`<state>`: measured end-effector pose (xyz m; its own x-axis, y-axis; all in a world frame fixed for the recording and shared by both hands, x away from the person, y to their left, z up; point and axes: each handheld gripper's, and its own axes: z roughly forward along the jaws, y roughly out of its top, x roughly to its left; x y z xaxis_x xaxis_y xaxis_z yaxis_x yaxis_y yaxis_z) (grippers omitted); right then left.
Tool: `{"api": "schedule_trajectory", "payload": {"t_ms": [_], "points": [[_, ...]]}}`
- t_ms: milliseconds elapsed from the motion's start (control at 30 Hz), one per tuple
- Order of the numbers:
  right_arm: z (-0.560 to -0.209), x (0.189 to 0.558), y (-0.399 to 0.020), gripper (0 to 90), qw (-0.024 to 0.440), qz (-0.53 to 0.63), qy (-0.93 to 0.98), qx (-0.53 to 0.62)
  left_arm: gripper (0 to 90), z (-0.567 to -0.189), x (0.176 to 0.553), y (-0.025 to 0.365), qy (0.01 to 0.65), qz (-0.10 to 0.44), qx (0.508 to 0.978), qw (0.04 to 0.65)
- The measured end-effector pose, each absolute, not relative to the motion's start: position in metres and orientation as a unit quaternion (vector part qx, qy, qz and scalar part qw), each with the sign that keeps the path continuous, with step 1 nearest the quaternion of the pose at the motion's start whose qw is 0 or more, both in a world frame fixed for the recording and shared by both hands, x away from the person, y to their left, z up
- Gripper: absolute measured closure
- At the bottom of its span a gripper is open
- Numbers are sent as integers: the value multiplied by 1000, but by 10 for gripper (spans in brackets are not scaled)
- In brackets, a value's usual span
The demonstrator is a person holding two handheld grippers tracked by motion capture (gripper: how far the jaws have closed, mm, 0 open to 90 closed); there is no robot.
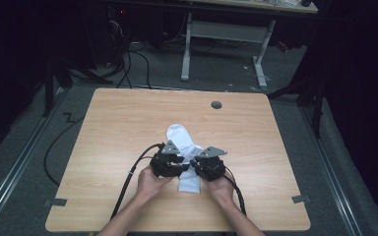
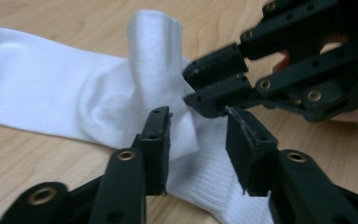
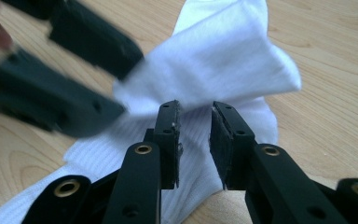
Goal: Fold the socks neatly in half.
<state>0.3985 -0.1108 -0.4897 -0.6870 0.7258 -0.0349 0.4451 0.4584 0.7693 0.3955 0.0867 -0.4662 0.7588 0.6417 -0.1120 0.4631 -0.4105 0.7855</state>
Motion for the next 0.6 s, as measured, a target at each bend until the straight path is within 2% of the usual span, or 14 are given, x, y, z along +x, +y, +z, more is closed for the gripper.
{"api": "schedule_trajectory", "payload": {"t_ms": [233, 400, 600], "points": [[-495, 400, -108, 733, 182, 369, 843, 347, 547, -457, 403, 105, 382, 121, 790, 464], [-501, 399, -105, 746, 187, 359, 849, 339, 554, -464, 427, 113, 441, 118, 770, 446], [-502, 400, -106, 755, 184, 361, 850, 336, 588, -474, 439, 118, 471, 102, 759, 437]]}}
